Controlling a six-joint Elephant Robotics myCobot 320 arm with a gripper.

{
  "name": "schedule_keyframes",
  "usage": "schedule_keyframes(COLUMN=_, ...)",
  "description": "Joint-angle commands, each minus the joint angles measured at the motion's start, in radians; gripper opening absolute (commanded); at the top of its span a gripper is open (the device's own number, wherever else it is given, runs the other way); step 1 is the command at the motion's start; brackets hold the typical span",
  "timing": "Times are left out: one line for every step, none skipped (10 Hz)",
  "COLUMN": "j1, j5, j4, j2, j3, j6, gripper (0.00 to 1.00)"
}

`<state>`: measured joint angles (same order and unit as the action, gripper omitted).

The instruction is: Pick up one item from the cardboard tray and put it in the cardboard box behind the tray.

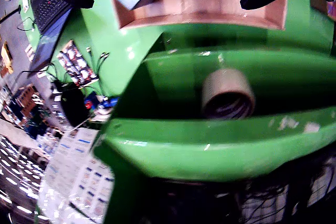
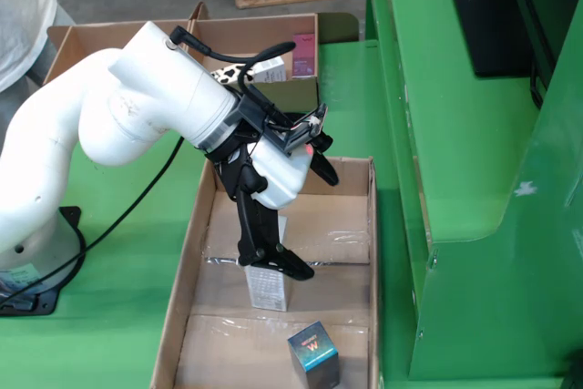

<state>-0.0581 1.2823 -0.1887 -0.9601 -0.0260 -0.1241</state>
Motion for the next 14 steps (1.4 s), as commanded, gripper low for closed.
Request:
schedule_keyframes(j1=-0.001, j5=0.444, j4=0.369, j2=0.071, j3=0.026, j6=0.01, gripper=1.0)
schedule_keyframes(j1=-0.011, j5=0.451, j4=0.429, j2=0.088, j3=0.026, j6=0.011, gripper=1.0)
schedule_keyframes(j1=-0.021, j5=0.457, j4=0.494, j2=0.108, j3=0.026, j6=0.015, gripper=1.0)
schedule_keyframes(j1=-0.03, j5=0.468, j4=0.581, j2=0.126, j3=0.026, j6=0.018, gripper=1.0)
schedule_keyframes(j1=-0.034, j5=0.472, j4=0.64, j2=0.135, j3=0.026, j6=0.02, gripper=1.0)
schedule_keyframes(j1=-0.034, j5=0.472, j4=0.64, j2=0.135, j3=0.026, j6=0.02, gripper=1.0)
schedule_keyframes(j1=-0.034, j5=0.472, j4=0.64, j2=0.135, j3=0.026, j6=0.02, gripper=1.0)
schedule_keyframes(j1=-0.034, j5=0.472, j4=0.64, j2=0.135, j3=0.026, j6=0.02, gripper=1.0)
schedule_keyframes(j1=-0.034, j5=0.472, j4=0.64, j2=0.135, j3=0.026, j6=0.02, gripper=1.0)
schedule_keyframes(j1=-0.034, j5=0.472, j4=0.64, j2=0.135, j3=0.026, j6=0.02, gripper=1.0)
schedule_keyframes(j1=-0.034, j5=0.472, j4=0.64, j2=0.135, j3=0.026, j6=0.02, gripper=1.0)
schedule_keyframes(j1=-0.034, j5=0.472, j4=0.64, j2=0.135, j3=0.026, j6=0.02, gripper=1.0)
schedule_keyframes(j1=-0.034, j5=0.472, j4=0.64, j2=0.135, j3=0.026, j6=0.02, gripper=1.0)
schedule_keyframes(j1=-0.034, j5=0.472, j4=0.64, j2=0.135, j3=0.026, j6=0.02, gripper=1.0)
